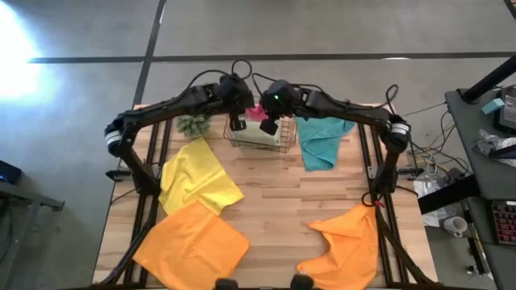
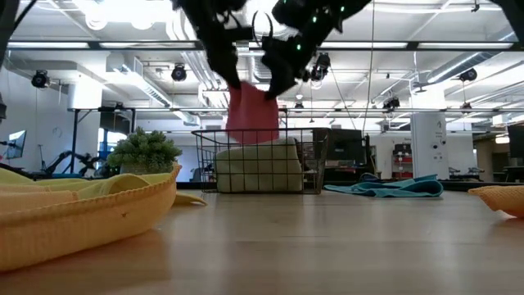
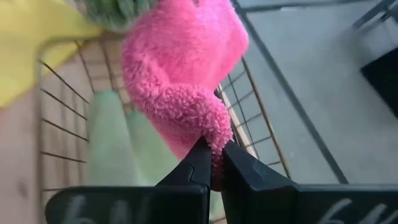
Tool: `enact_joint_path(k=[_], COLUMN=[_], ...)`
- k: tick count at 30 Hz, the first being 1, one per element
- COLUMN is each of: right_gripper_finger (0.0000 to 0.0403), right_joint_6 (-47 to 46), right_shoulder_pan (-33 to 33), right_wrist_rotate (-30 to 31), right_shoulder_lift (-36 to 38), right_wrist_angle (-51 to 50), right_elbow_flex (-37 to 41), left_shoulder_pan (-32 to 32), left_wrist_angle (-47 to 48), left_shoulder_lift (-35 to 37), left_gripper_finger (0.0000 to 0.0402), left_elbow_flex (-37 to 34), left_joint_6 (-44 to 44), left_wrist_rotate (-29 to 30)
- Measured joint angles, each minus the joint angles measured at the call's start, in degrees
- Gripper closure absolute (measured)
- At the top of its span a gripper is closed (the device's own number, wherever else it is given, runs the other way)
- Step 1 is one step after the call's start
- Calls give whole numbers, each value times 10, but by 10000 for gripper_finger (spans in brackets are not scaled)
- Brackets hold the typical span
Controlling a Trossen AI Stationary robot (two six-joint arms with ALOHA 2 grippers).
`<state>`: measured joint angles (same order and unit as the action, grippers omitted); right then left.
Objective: Fold microfiber towels
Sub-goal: Put the pink folded towel into the wire basket
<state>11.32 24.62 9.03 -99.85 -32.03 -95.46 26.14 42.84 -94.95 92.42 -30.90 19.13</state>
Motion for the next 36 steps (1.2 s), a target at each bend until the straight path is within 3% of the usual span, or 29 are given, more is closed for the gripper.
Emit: enact_joint_path(k=[12, 21, 25, 30, 36], right_gripper_finger=[394, 394, 394, 394, 393], right_joint_6=[27, -45, -55, -62, -64], right_shoulder_pan=[82, 86, 78, 75, 73], right_wrist_rotate=[-56, -240, -274, -292, -318], right_shoulder_lift=[-59, -64, -64, -64, -67], right_wrist_angle=[4, -90, -112, -156, -156], right_elbow_flex=[0, 0, 0, 0, 0], left_shoulder_pan=[52, 45, 43, 37, 30], left_wrist_angle=[-47, 42, 69, 117, 120], left_shoulder_lift=[-128, -126, -106, -100, -100], left_gripper_finger=[401, 401, 401, 401, 401], left_elbow_flex=[3, 3, 6, 5, -4], left_joint_6=[-30, -29, -25, -25, -25], left_wrist_rotate=[-15, -44, -94, -236, -248])
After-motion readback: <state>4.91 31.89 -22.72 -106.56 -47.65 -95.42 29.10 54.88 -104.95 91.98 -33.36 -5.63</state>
